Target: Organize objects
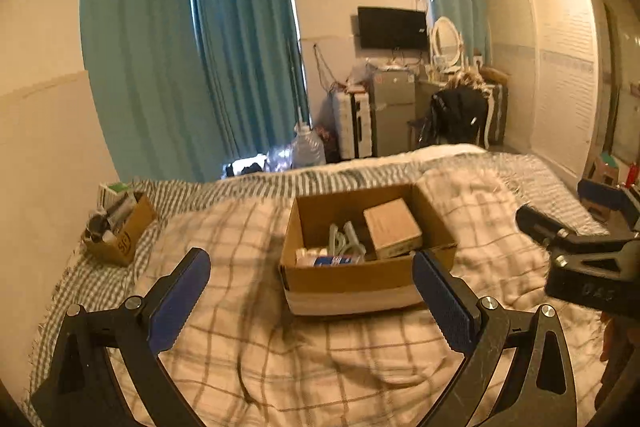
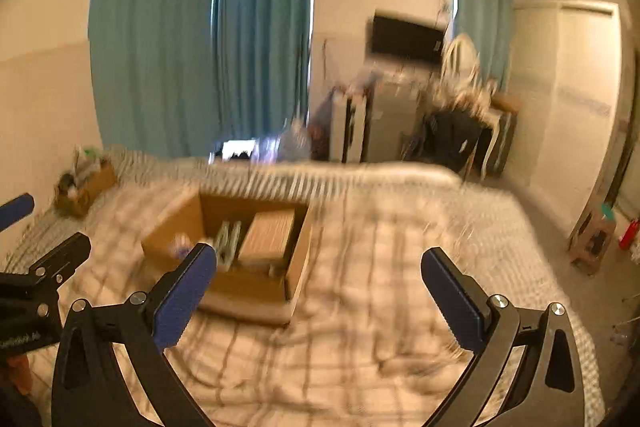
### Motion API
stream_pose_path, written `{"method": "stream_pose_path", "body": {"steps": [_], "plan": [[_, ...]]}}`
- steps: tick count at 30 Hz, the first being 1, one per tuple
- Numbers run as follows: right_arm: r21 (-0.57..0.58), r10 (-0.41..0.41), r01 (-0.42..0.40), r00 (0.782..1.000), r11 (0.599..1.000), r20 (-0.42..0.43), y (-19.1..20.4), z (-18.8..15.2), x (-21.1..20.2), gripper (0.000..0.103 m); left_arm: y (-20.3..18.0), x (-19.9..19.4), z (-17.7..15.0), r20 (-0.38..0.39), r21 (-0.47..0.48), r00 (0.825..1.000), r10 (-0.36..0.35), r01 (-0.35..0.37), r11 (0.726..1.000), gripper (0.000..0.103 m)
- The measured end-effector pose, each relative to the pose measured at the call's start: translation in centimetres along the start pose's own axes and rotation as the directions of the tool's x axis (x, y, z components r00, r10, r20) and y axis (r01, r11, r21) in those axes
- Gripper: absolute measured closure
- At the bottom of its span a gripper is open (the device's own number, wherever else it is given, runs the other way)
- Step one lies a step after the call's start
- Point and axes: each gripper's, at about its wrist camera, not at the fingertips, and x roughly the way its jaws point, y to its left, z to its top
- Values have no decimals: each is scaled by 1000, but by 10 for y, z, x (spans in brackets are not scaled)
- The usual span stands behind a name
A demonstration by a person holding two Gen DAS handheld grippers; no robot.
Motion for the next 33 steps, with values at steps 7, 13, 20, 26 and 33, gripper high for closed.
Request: {"method": "stream_pose_path", "body": {"steps": [7,13,20,26,33], "plan": [[7,36,-36,998,999,-43,2,-14,25,1,9,27,-12,-69,-64,998,-6,1,998,0],[11,28,-28,998,1000,-48,1,-15,29,0,2,31,-14,-76,-48,997,-17,14,999,0],[13,17,-17,999,1000,-47,1,-13,27,0,3,35,-18,-98,-64,995,-28,22,998,0],[12,22,-22,999,1000,-48,2,-12,28,1,9,36,-19,-109,-86,994,-24,14,996,0],[8,21,-21,998,1000,-53,3,-12,29,0,10,37,-20,-115,-95,993,-34,23,995,0]]}}
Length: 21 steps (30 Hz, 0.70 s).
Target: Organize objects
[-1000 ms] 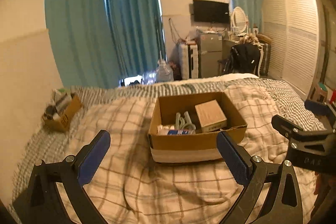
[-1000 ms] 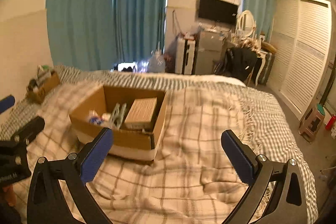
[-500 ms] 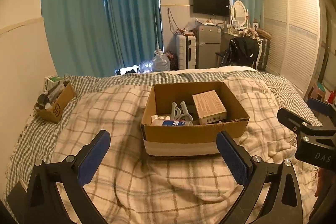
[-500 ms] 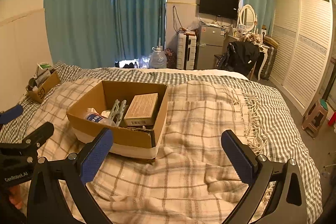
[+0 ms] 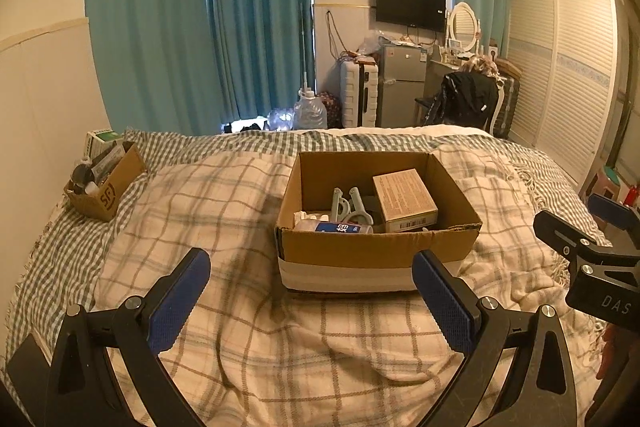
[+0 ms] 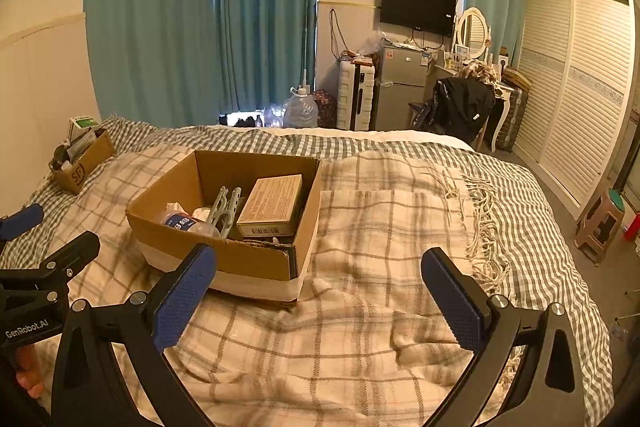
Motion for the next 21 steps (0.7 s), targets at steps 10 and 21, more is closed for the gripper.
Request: {"method": "stream_pose_path", "body": {"steps": [10,21], "plan": [[10,10,-10,1000,1000,-2,1,-1,2,0,-1,-1,0,1,-7,1000,-14,14,1000,0],[4,3,-3,1000,1000,-8,5,-1,3,0,-4,0,-2,-1,2,1000,-7,7,1000,0]]}}
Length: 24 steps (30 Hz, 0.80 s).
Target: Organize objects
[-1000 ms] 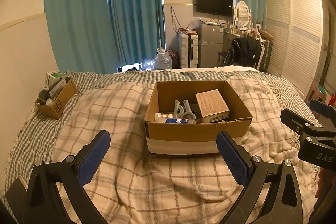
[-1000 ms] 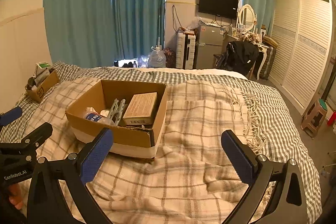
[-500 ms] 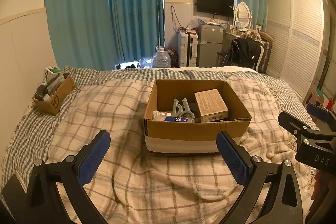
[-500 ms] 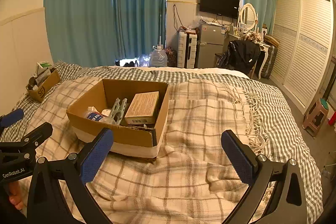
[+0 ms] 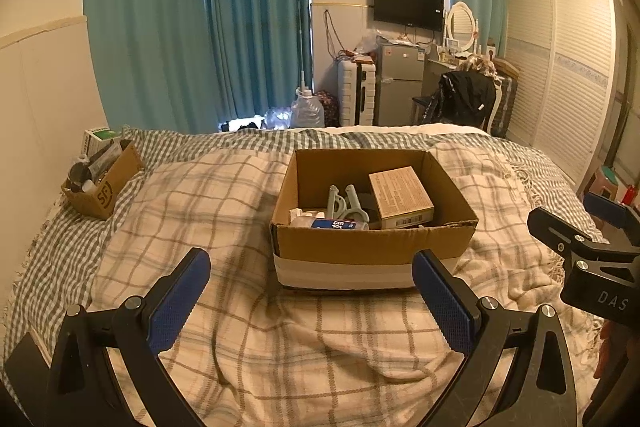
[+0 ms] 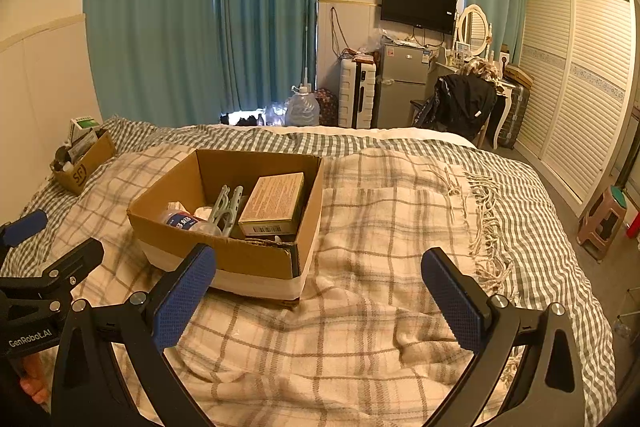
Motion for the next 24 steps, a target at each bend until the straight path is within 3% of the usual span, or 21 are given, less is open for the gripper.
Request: {"method": "stream_pose_path", "body": {"steps": [24], "plan": [[-6,1,-1,1000,1000,-12,2,-1,0,0,5,-1,-2,-3,-8,1000,8,-8,1000,0]]}}
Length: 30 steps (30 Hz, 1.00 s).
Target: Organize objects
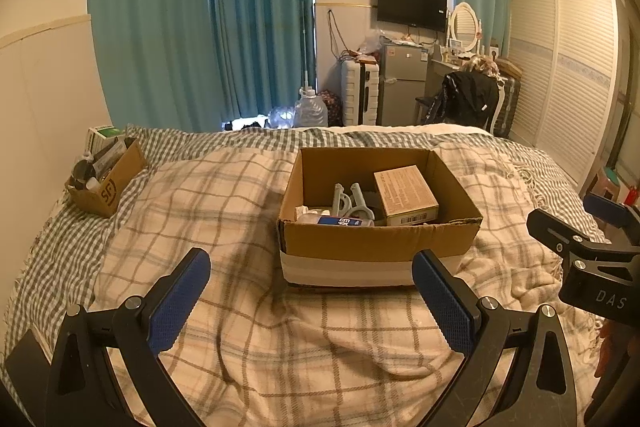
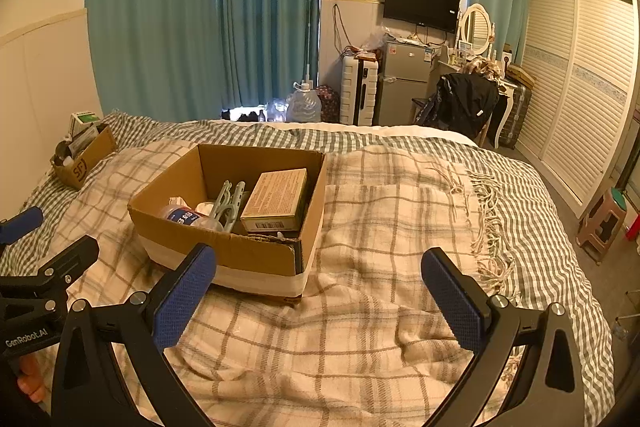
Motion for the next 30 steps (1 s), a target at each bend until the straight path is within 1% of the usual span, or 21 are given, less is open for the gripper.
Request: {"method": "stream_pose_path", "body": {"steps": [30], "plan": [[-10,2,-2,1000,1000,-18,2,-3,5,0,2,4,-4,-20,5,1000,-3,3,1000,0]]}}
